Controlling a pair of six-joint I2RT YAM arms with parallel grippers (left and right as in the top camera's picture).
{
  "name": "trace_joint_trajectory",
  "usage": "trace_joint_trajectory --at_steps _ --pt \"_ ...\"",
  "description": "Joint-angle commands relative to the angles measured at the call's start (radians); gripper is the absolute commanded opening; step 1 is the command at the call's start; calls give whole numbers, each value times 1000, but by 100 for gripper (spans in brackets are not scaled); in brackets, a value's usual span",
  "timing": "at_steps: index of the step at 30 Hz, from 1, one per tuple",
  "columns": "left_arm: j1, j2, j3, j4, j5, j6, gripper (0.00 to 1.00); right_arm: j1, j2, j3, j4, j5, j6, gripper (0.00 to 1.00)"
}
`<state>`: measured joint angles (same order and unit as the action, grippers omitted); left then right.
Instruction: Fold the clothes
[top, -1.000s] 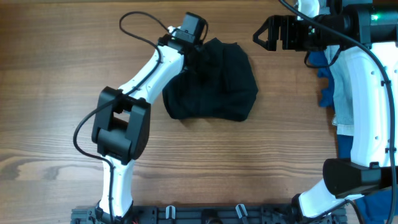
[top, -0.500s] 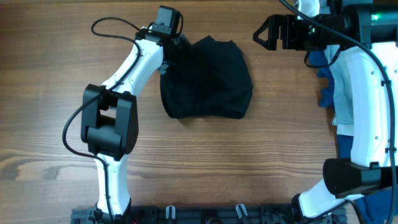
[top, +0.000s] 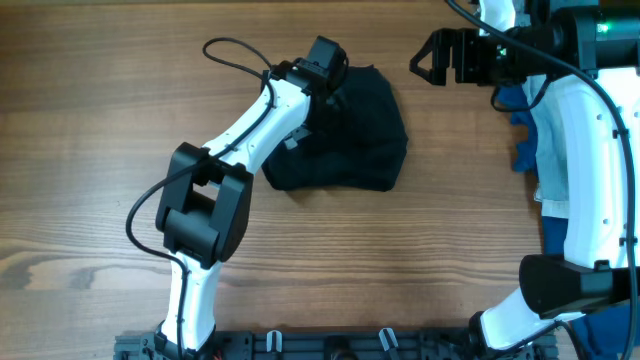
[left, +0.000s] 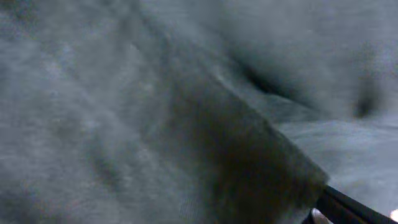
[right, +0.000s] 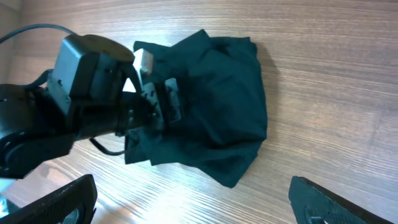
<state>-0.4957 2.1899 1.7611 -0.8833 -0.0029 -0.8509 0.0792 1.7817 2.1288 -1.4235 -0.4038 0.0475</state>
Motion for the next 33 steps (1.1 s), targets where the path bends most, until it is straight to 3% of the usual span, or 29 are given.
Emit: trace_joint_trajectory --at_steps 1,5,9,14,18,27,33 --pt "29 -16 16 -15 -32 13 100 2 -12 3 -8 42 8 100" --pt "80 -16 16 -11 -37 13 100 2 -13 3 -13 42 8 100" --pt "138 -16 16 -10 -79 89 100 2 -13 3 -13 42 5 100" --pt "185 -48 16 -83 -249 89 100 2 -13 3 -13 42 1 100" --pt "202 -74 16 -90 -234 114 100 2 -13 3 -7 42 1 100" --pt "27 -238 54 -87 -185 114 100 2 -13 3 -3 38 -12 100" --pt "-128 -210 54 -66 -167 145 100 2 -13 3 -14 14 -18 100"
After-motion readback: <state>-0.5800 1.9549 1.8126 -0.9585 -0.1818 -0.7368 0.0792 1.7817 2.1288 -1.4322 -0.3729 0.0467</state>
